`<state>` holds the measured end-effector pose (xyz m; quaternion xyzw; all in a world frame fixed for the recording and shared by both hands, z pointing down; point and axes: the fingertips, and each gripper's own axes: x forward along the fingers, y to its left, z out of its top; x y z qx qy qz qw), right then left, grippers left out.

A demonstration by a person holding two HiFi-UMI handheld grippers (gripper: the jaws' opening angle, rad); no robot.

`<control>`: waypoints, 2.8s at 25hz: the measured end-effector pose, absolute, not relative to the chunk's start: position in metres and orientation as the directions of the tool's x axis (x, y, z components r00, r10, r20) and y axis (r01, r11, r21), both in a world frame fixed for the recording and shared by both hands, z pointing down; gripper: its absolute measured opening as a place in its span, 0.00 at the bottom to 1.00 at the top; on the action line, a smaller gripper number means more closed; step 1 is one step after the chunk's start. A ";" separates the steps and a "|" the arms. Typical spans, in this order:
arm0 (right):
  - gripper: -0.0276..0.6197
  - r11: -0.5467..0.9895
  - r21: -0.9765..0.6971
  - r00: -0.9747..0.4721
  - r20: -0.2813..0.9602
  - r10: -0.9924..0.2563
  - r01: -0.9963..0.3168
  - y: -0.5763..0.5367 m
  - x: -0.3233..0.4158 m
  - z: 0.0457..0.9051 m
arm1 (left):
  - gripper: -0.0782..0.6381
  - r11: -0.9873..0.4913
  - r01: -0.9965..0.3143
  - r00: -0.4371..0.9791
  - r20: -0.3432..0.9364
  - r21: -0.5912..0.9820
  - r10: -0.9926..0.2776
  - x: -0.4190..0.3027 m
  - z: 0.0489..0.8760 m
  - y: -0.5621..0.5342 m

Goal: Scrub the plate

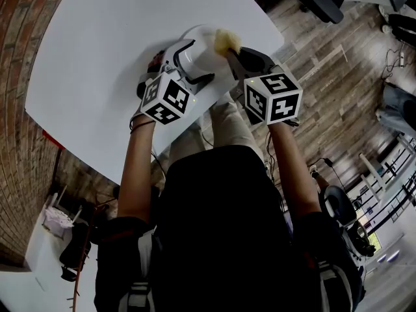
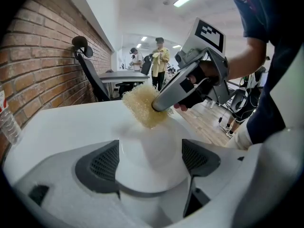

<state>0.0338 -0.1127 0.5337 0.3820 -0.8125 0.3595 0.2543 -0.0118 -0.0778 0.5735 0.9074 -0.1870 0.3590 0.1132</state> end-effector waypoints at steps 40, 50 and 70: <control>0.11 0.612 -0.239 -0.519 0.788 -0.331 -0.754 -0.132 -0.015 0.553 | 0.66 -0.908 -0.413 0.660 0.711 0.073 -0.243 -0.013 0.573 -0.074; 0.11 0.609 -0.227 -0.503 0.798 -0.330 -0.760 -0.135 -0.012 0.555 | 0.66 -0.908 -0.411 0.659 0.714 0.077 -0.238 -0.011 0.574 -0.076; 0.11 0.571 -0.217 -0.472 0.812 -0.344 -0.791 -0.135 0.006 0.554 | 0.66 -0.908 -0.413 0.658 0.713 0.075 -0.240 -0.014 0.575 -0.075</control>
